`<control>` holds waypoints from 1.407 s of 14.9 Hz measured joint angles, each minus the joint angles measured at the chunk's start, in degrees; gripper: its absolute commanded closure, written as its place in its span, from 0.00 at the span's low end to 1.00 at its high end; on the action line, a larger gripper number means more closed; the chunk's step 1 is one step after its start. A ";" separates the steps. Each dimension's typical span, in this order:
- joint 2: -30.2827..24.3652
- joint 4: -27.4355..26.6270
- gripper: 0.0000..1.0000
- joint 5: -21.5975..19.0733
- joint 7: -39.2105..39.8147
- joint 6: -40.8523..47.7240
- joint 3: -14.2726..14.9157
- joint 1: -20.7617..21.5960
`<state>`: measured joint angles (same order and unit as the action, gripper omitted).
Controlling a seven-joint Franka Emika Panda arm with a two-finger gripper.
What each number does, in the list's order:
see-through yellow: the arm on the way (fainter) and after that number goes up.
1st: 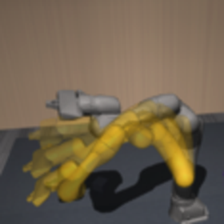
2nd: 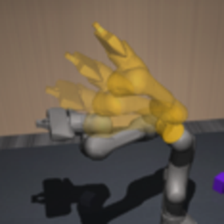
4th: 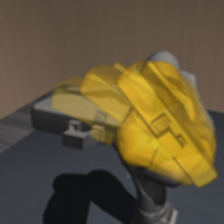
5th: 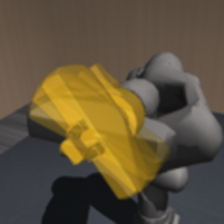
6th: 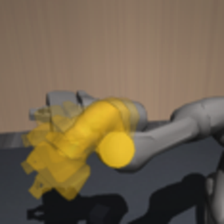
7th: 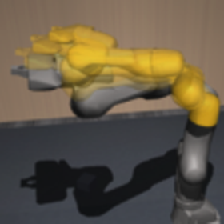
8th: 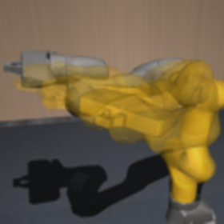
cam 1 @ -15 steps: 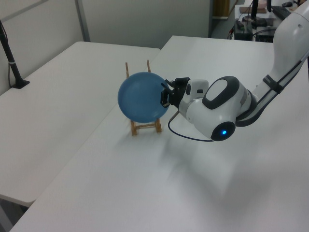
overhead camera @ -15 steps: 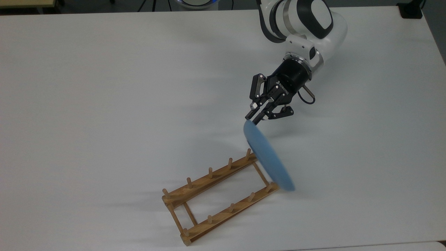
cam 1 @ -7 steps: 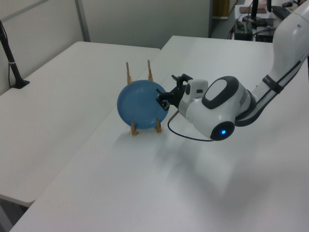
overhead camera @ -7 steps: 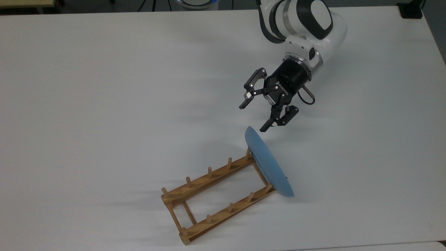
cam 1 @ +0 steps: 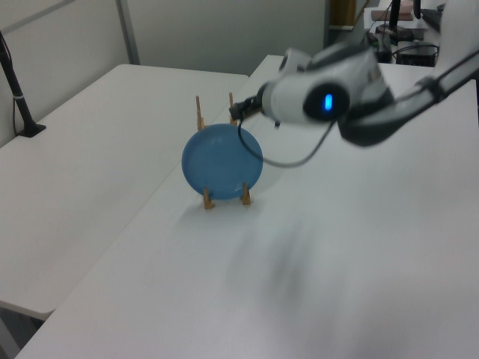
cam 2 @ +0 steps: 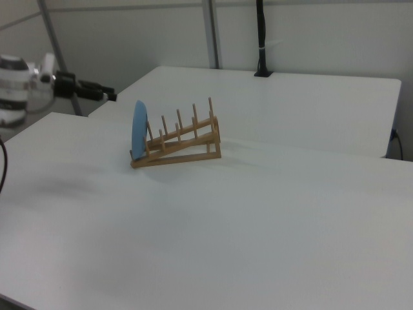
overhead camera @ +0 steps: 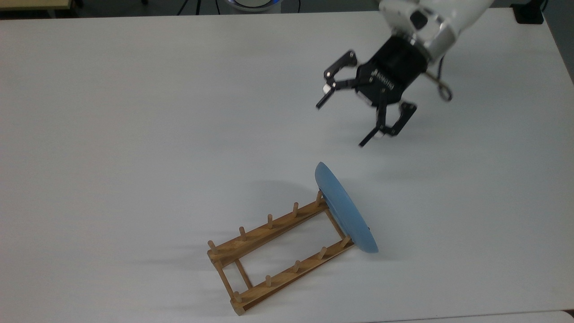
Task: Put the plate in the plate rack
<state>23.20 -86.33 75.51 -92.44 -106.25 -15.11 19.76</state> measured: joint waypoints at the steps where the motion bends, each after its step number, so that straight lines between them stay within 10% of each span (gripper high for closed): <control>1: -1.75 1.18 0.00 -6.20 3.21 -0.15 0.00 0.00; 10: -19.00 2.82 0.00 -58.72 35.15 10.02 1.17 -11.56; 17: -23.62 2.23 0.00 -72.92 64.35 20.06 12.71 -17.38; 21: -23.73 1.00 0.00 -77.00 84.47 19.35 14.32 -23.93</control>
<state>-0.53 -85.33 -1.50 -7.97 -86.90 -0.78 -4.17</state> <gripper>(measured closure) 0.000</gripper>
